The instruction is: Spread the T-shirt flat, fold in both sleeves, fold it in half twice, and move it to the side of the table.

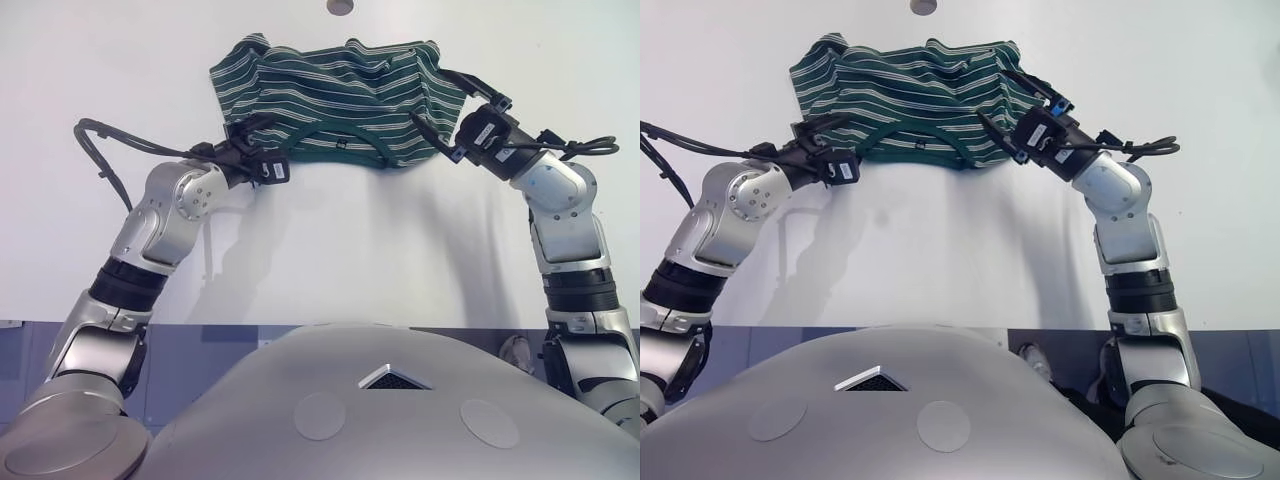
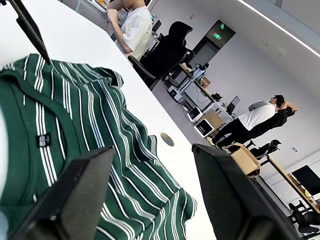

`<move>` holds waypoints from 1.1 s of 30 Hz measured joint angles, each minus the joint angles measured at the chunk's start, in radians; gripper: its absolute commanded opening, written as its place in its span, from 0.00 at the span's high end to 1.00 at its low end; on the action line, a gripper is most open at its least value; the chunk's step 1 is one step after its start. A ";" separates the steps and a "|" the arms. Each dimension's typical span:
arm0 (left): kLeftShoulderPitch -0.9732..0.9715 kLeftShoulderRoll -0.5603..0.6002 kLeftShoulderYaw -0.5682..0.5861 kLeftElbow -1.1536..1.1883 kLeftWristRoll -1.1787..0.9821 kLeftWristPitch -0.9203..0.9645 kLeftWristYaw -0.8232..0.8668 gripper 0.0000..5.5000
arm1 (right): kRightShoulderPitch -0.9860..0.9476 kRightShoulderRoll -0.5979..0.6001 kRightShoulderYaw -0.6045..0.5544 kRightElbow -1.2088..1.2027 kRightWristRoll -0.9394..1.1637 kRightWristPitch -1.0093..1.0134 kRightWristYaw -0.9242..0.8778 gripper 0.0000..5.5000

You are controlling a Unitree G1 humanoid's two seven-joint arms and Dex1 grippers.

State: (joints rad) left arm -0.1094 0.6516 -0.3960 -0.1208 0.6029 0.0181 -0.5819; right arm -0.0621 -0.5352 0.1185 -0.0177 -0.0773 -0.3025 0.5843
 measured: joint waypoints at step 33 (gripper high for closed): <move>0.033 -0.112 0.043 -0.060 -0.014 0.150 0.014 1.00 | -0.032 -0.065 0.121 0.332 -0.432 -0.270 -0.296 1.00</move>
State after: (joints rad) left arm -0.0759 0.5394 -0.3528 -0.1806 0.5890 0.1676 -0.5675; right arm -0.0938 -0.6006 0.2396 0.3139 -0.5096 -0.5722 0.2885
